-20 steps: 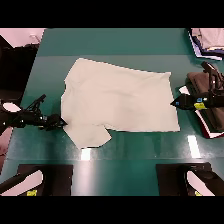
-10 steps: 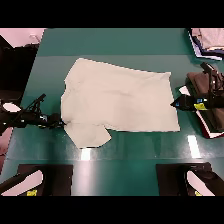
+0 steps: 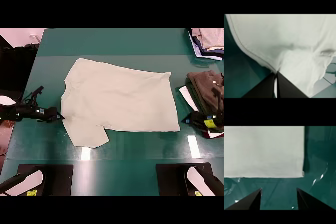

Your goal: Fold the shirts.

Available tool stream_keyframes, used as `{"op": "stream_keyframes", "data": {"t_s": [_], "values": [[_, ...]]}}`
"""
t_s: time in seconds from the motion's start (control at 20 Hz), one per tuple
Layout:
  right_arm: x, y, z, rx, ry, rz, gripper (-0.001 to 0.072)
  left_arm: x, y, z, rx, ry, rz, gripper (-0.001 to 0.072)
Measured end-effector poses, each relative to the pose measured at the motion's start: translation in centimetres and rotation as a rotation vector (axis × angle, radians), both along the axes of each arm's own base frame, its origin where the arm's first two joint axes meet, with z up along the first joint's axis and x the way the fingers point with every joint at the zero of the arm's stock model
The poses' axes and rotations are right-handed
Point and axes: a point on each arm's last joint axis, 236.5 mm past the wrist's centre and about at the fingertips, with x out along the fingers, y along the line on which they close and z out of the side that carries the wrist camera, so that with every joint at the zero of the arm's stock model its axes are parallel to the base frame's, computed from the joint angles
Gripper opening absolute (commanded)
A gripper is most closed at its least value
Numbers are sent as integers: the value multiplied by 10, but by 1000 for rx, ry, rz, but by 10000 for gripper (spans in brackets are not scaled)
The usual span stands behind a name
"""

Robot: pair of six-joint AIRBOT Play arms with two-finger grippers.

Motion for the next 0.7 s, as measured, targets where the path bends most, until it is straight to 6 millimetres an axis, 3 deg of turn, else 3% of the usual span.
{"op": "stream_keyframes", "data": {"t_s": [0.2, 0.45, 0.5, 0.6, 0.7], "values": [[-12, -8, -38, 121, 50, -104, 450, 11, 1, 17, 2, -37, -13, 25], [-7, 9, -64, 209, 87, -96, 428, 14, 1, 22, 1, -46, -18, 25], [-5, 15, -66, 224, 93, -81, 337, 14, 1, 23, 0, -47, -18, 25], [-3, 21, -72, 214, 96, -54, 284, 14, 1, 23, -1, -46, -18, 25], [1, 22, -74, 189, 78, -39, 29, 14, 1, 24, -2, -45, -19, 25]]}}
